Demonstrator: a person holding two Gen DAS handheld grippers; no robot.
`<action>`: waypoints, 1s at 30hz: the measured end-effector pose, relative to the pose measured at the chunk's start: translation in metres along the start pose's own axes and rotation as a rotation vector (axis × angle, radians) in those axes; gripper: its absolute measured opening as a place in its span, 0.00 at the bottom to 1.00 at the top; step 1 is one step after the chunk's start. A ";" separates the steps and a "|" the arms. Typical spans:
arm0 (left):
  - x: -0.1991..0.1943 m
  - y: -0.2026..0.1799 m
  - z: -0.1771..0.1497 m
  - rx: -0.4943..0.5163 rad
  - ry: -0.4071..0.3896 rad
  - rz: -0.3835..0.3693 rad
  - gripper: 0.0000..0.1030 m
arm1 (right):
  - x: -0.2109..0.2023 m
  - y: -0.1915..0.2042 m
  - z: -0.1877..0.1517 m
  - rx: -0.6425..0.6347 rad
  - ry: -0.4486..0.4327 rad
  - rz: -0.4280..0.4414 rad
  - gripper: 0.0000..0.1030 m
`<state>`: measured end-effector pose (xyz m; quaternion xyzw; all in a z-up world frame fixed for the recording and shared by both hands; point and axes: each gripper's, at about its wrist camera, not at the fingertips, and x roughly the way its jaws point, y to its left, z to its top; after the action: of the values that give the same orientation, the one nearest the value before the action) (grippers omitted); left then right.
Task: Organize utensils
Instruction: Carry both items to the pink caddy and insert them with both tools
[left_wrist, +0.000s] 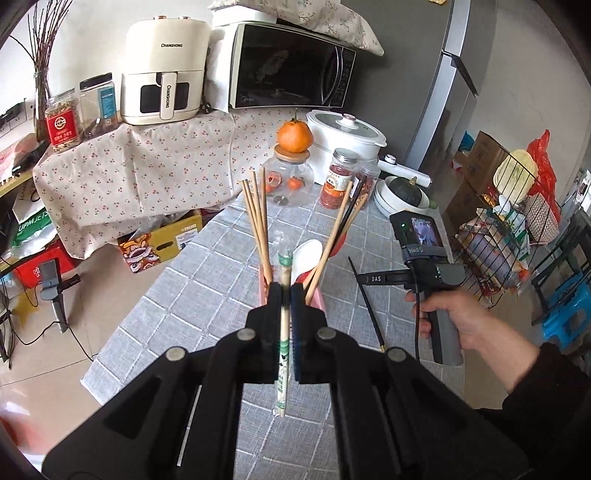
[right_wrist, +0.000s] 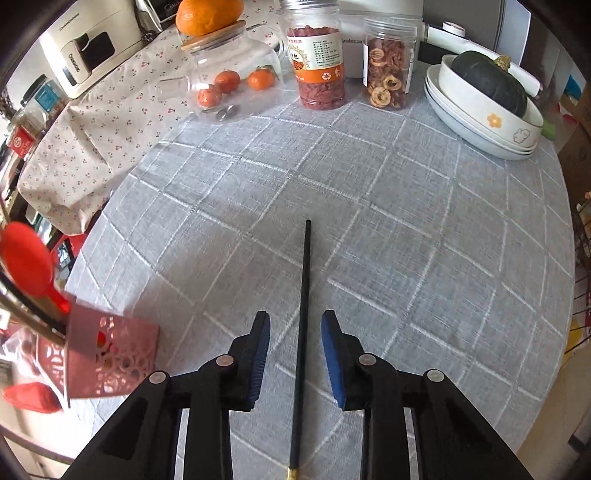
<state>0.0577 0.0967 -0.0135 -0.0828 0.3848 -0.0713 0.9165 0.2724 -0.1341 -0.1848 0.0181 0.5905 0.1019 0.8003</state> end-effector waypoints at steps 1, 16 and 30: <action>-0.001 0.002 0.001 -0.012 -0.005 -0.003 0.05 | 0.006 0.002 0.003 -0.008 0.008 -0.014 0.20; 0.002 0.006 0.000 -0.037 -0.013 -0.008 0.05 | -0.016 -0.010 -0.023 -0.011 0.003 -0.011 0.05; -0.039 0.004 0.009 -0.064 -0.286 -0.004 0.05 | -0.202 -0.024 -0.104 -0.017 -0.453 0.090 0.05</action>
<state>0.0371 0.1086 0.0185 -0.1220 0.2524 -0.0485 0.9587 0.1199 -0.2038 -0.0300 0.0602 0.3934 0.1355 0.9073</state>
